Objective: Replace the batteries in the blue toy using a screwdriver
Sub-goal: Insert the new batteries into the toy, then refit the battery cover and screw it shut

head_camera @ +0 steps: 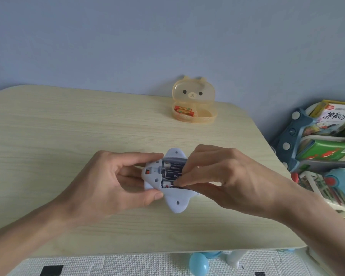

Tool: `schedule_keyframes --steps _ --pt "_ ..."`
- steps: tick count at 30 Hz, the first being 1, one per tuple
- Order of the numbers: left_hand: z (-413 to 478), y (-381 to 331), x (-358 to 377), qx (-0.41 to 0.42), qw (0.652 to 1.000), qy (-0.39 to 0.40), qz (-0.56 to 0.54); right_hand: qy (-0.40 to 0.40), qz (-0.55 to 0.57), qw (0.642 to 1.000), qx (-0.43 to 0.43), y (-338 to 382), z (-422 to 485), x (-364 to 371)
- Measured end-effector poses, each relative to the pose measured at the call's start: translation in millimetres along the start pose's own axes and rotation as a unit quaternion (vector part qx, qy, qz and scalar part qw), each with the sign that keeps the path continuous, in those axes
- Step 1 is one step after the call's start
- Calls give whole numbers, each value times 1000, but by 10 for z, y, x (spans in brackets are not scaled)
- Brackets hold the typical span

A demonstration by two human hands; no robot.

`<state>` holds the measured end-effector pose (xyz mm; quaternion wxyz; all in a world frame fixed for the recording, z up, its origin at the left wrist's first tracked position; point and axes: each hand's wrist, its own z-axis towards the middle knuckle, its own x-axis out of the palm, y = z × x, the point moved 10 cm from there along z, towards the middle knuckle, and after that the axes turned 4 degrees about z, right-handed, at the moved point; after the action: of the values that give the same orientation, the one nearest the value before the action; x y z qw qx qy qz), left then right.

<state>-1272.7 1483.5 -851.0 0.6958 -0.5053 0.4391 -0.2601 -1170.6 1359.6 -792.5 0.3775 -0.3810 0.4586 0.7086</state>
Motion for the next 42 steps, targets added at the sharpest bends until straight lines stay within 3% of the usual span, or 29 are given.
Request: schedule_keyframes --steps 3,6,8,11,16,29,33,37,42 --pt "-5 16 -6 -4 1000 -4 1 -80 42 995 45 -93 -163 -177" --pt "-6 28 -34 0 1000 -8 8 -160 43 975 150 -388 -457 -562" --pt "-8 18 -45 4 1000 -11 16 -135 -12 962 237 -632 -648 -701" --pt "-5 -14 -42 13 1000 -13 15 -33 -55 951 302 -858 -748 -580" --pt "-7 -43 -45 20 1000 -11 15 36 -70 959 272 -834 -553 -256" --pt "-4 -8 -31 12 1000 -1 9 42 -40 947 317 -823 -639 -272" --pt "6 6 -34 10 1000 0 6 -41 -11 956 291 -747 -630 -540" --pt "21 -1 -37 11 1000 2 4 -141 102 963 205 -480 -461 -751" --pt "28 -18 -29 8 1000 3 3 -132 197 961 144 -169 -88 -524"
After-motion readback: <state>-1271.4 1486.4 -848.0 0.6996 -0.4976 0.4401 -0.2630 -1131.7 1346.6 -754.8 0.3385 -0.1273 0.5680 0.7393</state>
